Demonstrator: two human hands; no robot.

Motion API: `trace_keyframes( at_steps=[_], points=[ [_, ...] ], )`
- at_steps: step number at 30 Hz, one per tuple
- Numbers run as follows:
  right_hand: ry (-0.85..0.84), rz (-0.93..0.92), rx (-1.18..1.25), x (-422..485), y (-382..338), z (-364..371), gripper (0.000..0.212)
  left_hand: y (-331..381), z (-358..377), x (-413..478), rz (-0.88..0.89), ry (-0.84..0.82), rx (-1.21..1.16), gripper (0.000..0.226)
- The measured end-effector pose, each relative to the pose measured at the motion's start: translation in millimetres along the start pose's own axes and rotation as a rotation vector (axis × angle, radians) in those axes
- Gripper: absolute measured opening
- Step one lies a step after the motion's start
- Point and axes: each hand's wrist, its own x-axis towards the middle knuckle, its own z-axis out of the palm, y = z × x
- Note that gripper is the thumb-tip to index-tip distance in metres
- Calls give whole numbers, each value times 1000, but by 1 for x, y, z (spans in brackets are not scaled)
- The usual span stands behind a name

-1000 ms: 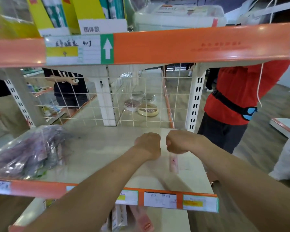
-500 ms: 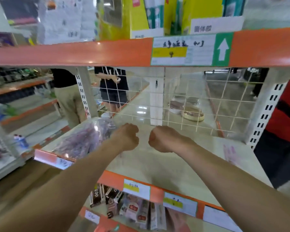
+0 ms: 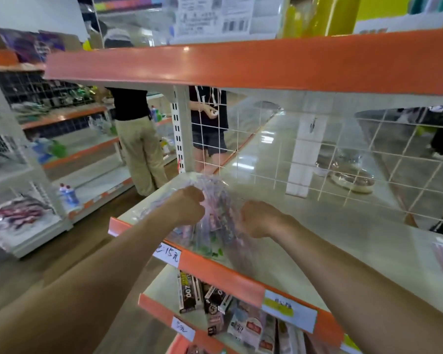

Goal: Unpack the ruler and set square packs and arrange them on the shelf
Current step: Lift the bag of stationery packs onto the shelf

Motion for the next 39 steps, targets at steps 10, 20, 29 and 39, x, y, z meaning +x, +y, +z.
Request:
trace_keyframes(
  at_steps=[10, 20, 29, 39],
  points=[
    [-127, 136, 301, 14, 6, 10, 27, -12, 8, 17, -27, 0, -198, 24],
    [-8, 237, 597, 2, 37, -2, 30, 13, 7, 21, -127, -90, -589, 14],
    [268, 117, 507, -15, 40, -20, 37, 50, 19, 11, -251, -387, -1063, 30],
    [-80, -43, 617, -21, -1, -18, 37, 40, 21, 24, -240, -510, -1313, 13]
  ],
)
